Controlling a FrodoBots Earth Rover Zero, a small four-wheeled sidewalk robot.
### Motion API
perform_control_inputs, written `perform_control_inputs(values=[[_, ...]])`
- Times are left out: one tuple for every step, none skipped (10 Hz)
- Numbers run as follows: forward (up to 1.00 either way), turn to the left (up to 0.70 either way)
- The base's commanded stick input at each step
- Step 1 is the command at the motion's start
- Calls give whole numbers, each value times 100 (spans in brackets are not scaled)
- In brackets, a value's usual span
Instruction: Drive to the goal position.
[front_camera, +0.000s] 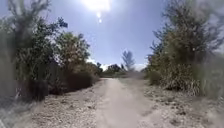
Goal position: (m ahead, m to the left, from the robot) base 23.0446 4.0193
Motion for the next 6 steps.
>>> perform_control_inputs(values=[[45, 0], [45, 0], [45, 0], [45, 0], [45, 0], [45, 0]])
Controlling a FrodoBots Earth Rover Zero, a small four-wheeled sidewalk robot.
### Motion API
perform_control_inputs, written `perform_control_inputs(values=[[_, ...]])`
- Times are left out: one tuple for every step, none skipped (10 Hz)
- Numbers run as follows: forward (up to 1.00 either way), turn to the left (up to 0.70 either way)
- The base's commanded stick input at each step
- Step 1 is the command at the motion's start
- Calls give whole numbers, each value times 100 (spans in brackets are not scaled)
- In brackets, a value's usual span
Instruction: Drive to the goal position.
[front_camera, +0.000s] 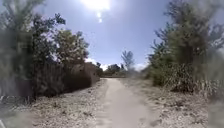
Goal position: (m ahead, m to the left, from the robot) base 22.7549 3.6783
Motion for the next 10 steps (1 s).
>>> perform_control_inputs(values=[[45, 0], [45, 0], [45, 0], [45, 0], [45, 0], [45, 0], [45, 0], [45, 0], [45, 0], [45, 0]])
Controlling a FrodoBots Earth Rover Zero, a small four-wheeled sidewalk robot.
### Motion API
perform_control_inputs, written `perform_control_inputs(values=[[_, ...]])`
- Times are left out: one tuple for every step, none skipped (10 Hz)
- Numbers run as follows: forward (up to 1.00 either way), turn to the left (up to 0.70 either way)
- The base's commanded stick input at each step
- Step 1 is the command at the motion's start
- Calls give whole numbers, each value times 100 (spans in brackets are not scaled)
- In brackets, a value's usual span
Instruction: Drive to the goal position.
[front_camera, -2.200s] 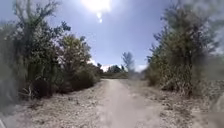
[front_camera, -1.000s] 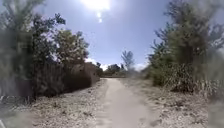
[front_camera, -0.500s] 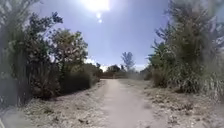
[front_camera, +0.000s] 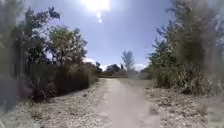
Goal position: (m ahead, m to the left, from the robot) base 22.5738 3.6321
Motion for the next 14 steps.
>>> perform_control_inputs(values=[[45, 0], [45, 0], [45, 0], [45, 0], [45, 0], [45, 0], [45, 0], [45, 0], [45, 0], [45, 0], [45, 0], [45, 0], [45, 0], [45, 0]])
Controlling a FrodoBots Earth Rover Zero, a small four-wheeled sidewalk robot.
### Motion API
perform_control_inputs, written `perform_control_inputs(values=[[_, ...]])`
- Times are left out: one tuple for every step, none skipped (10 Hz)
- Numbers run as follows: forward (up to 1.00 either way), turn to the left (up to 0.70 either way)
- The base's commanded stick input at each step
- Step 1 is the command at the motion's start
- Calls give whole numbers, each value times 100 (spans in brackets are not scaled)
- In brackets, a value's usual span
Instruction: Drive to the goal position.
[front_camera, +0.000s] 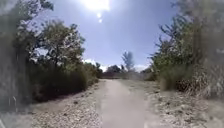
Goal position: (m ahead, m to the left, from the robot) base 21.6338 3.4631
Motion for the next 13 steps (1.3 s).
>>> perform_control_inputs(values=[[45, 0], [45, 0], [45, 0], [45, 0], [45, 0], [45, 0], [45, 0], [45, 0], [45, 0], [45, 0], [45, 0], [45, 0], [45, 0]])
